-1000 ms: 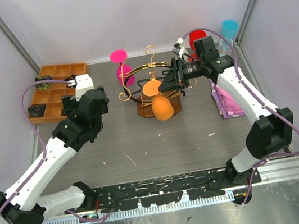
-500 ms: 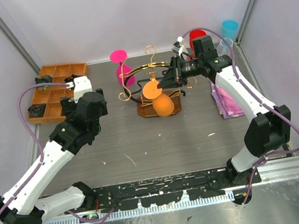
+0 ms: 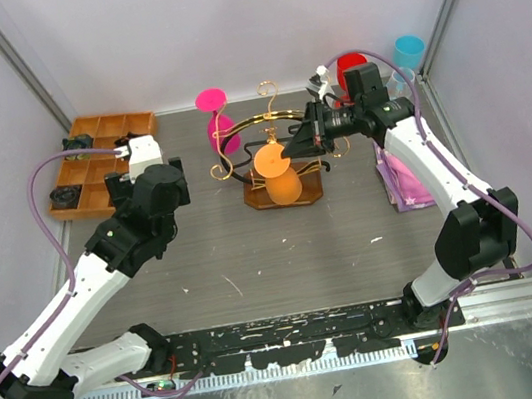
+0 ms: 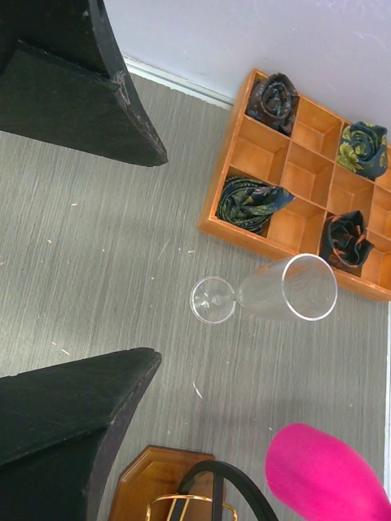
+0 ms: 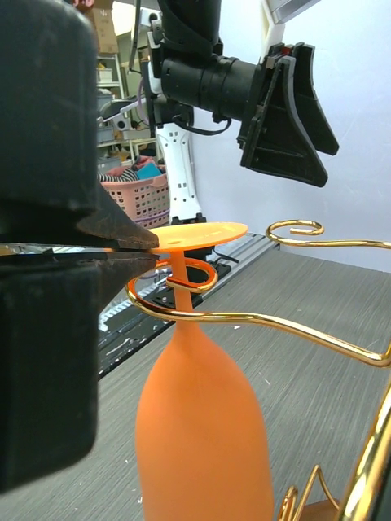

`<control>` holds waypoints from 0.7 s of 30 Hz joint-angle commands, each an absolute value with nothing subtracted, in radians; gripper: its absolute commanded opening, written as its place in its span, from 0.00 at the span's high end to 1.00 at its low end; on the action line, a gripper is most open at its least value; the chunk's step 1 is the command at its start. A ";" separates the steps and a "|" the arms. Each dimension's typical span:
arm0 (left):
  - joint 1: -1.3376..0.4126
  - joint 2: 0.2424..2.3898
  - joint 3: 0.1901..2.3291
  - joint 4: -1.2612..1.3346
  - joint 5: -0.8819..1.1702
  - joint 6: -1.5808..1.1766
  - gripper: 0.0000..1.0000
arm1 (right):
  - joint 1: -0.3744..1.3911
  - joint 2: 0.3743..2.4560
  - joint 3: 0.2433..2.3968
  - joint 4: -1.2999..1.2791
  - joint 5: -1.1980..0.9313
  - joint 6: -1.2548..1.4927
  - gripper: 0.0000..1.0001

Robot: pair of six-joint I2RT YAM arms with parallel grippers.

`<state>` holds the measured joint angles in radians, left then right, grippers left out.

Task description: Take the wine glass off the wine glass rack

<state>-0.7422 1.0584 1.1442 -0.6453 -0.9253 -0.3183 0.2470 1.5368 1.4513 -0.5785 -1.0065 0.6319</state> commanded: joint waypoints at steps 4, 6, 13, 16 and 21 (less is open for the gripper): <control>-0.741 1.062 1.135 -0.631 -0.938 -0.319 0.00 | 0.244 1.472 1.501 -0.698 -1.047 0.539 0.99; -0.741 1.062 1.133 -0.631 -0.937 -0.318 0.01 | 0.230 1.470 1.514 -0.732 -1.039 0.516 0.99; -0.741 1.062 1.130 -0.634 -0.932 -0.321 0.01 | 0.172 1.486 1.574 -0.755 -0.987 0.504 0.99; -0.740 1.059 1.130 -0.632 -0.934 -0.318 0.01 | 0.166 1.524 1.619 -0.747 -0.988 0.512 0.99; -0.740 1.063 1.136 -0.632 -0.933 -0.313 0.00 | 0.172 1.575 1.645 -0.632 -1.007 0.591 0.99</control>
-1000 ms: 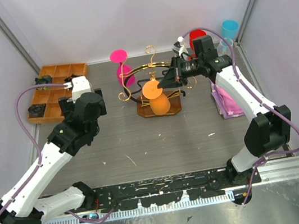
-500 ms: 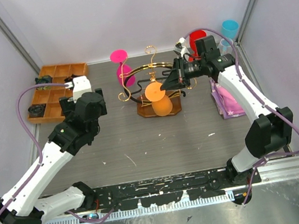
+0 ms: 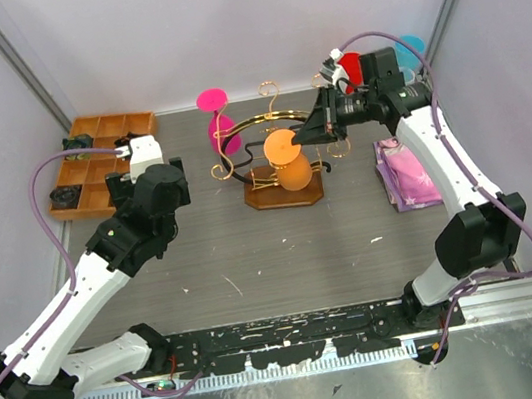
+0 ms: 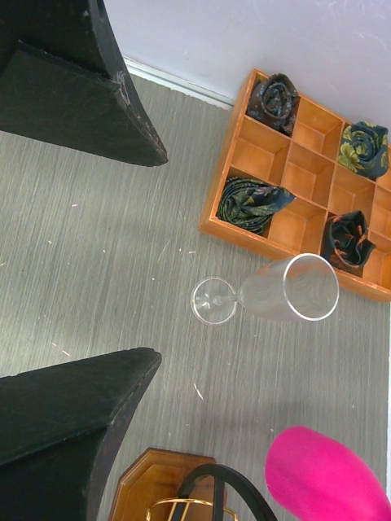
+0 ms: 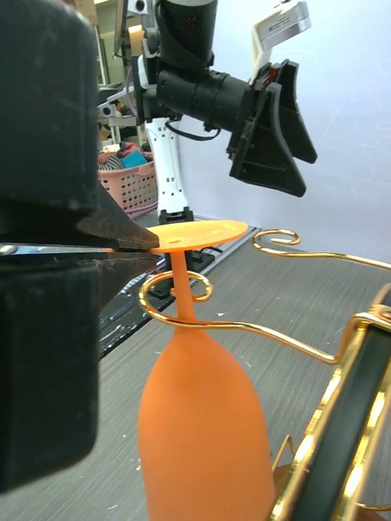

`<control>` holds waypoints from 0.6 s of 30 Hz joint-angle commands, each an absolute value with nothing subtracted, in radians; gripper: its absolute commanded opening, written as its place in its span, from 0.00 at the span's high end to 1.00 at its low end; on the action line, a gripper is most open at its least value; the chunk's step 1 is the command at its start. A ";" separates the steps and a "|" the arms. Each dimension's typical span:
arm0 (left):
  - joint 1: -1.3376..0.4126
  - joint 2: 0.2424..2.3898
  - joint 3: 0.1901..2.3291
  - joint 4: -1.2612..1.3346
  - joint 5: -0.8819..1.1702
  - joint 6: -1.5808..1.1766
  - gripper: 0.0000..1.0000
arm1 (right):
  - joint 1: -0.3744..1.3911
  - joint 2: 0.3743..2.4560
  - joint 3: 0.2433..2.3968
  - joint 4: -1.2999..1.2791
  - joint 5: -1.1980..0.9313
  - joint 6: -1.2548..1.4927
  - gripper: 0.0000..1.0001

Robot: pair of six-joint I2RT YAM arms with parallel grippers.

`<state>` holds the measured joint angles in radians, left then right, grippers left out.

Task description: Take the wine glass off the wine glass rack

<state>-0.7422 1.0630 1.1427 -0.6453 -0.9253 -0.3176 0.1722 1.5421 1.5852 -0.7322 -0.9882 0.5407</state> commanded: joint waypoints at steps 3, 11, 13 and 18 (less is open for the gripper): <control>-0.740 1.063 1.135 -0.628 -0.936 -0.309 0.01 | 0.199 1.610 1.689 -0.628 -1.013 0.595 0.99; -0.741 1.050 1.156 -0.631 -0.912 -0.315 0.01 | 0.287 1.671 1.773 -0.575 -1.026 0.640 0.99; -0.740 1.033 1.164 -0.639 -0.901 -0.317 0.00 | 0.296 1.663 1.793 -0.561 -1.031 0.660 0.99; -0.740 1.004 1.213 -0.663 -0.860 -0.326 0.01 | 0.300 1.622 1.836 -0.521 -1.045 0.700 0.99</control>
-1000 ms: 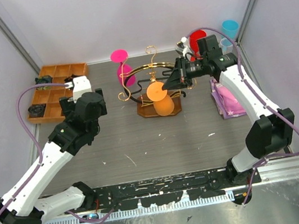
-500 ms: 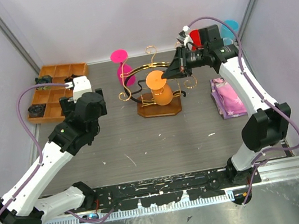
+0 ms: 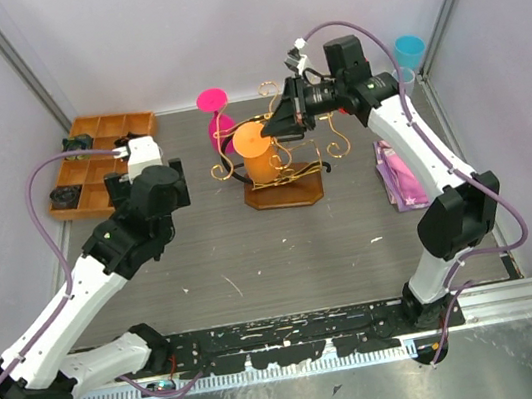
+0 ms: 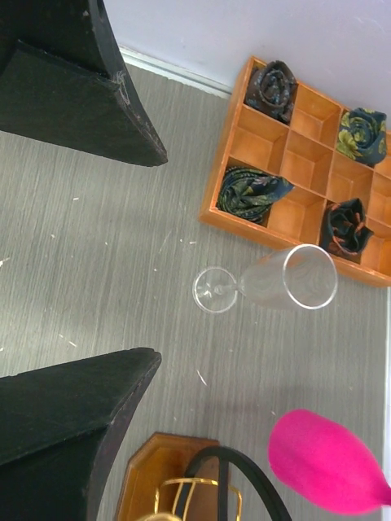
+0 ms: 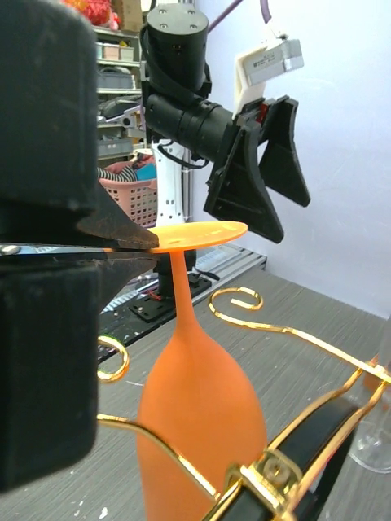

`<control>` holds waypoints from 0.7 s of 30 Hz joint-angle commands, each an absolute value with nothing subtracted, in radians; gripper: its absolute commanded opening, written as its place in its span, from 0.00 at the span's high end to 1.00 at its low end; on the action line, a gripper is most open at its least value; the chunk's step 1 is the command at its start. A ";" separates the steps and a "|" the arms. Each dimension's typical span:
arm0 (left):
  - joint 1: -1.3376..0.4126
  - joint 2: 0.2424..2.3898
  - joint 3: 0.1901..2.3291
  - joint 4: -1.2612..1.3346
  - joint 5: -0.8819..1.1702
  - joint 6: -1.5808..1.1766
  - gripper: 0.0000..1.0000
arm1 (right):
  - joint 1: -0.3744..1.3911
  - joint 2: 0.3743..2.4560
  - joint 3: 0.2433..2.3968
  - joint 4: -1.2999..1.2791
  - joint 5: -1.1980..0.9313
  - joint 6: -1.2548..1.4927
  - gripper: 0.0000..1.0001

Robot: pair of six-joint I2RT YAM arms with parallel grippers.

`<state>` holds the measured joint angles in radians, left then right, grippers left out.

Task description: Take the wine glass off the wine glass rack

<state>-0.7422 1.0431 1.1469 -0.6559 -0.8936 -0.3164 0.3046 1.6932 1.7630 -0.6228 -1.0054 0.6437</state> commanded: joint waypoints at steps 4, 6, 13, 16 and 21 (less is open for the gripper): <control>-0.741 1.036 1.303 -0.717 -0.808 -0.335 0.01 | 0.300 1.619 1.896 -0.464 -1.098 0.701 0.99; -0.741 1.073 1.378 -0.777 -0.789 -0.346 0.01 | 0.311 1.625 1.936 -0.469 -1.124 0.664 0.99; -0.734 1.208 1.722 -0.964 -0.754 -0.362 0.01 | 0.483 1.577 2.047 -0.678 -0.821 0.128 0.99; -0.722 1.279 1.840 -1.002 -0.723 -0.348 0.01 | 0.547 1.501 1.947 -0.618 -0.600 -0.051 0.99; -0.701 1.377 1.964 -1.041 -0.705 -0.333 0.01 | 0.652 1.445 1.883 -0.614 -0.205 -0.294 0.99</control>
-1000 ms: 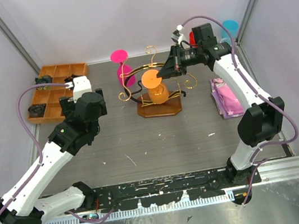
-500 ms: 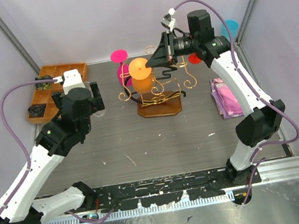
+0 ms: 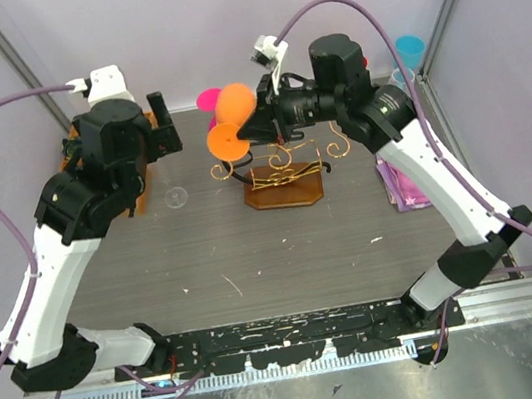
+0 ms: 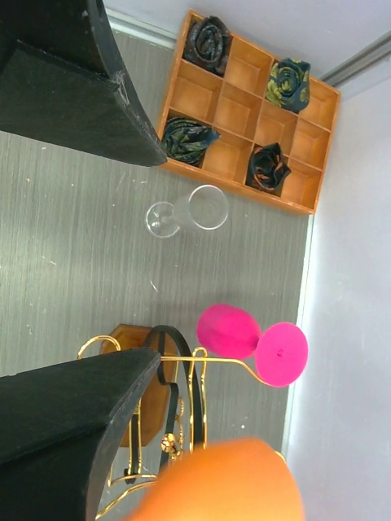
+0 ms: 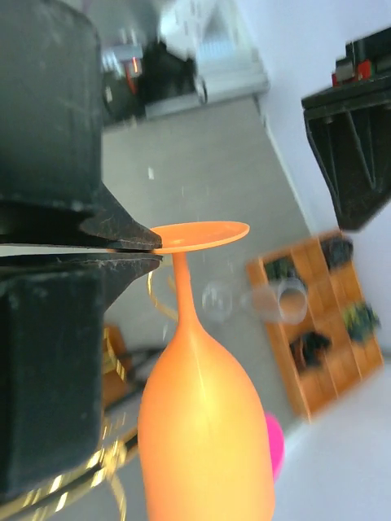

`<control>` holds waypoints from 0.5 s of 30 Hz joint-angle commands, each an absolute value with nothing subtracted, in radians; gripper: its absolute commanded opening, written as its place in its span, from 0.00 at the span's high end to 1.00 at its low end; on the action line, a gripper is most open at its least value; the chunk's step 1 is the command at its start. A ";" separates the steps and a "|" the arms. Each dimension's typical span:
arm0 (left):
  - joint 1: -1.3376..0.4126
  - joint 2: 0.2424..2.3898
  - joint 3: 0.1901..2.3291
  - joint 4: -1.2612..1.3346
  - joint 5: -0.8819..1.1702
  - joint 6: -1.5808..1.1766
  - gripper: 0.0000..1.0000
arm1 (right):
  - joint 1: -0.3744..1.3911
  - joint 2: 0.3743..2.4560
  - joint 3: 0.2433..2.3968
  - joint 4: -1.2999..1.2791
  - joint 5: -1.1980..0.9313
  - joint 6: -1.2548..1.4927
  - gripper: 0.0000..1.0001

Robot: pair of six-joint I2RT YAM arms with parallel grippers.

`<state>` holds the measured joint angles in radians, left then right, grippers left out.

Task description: Take the wine glass off the wine glass rack

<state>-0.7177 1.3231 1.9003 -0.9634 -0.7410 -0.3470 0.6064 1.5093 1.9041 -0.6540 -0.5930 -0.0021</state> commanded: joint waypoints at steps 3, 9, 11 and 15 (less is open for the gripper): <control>-0.680 1.386 1.973 -1.041 -0.689 -0.347 0.01 | 0.717 1.420 1.839 -0.607 0.061 -0.393 0.99; -0.598 1.323 1.927 -1.051 -0.689 -0.423 0.01 | 0.950 1.334 1.653 -0.454 0.401 -0.593 0.99; -0.540 1.300 1.929 -1.081 -0.692 -0.463 0.01 | 1.065 1.334 1.610 -0.411 0.507 -0.657 0.99; -0.396 1.294 1.979 -1.173 -0.652 -0.502 0.01 | 1.240 1.342 1.523 -0.269 0.684 -0.803 0.99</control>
<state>-0.4999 1.3228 1.9312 -1.0779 -0.6815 -0.4385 1.1095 1.3685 1.5681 -0.4923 0.4088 -0.5983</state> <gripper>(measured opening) 0.995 0.039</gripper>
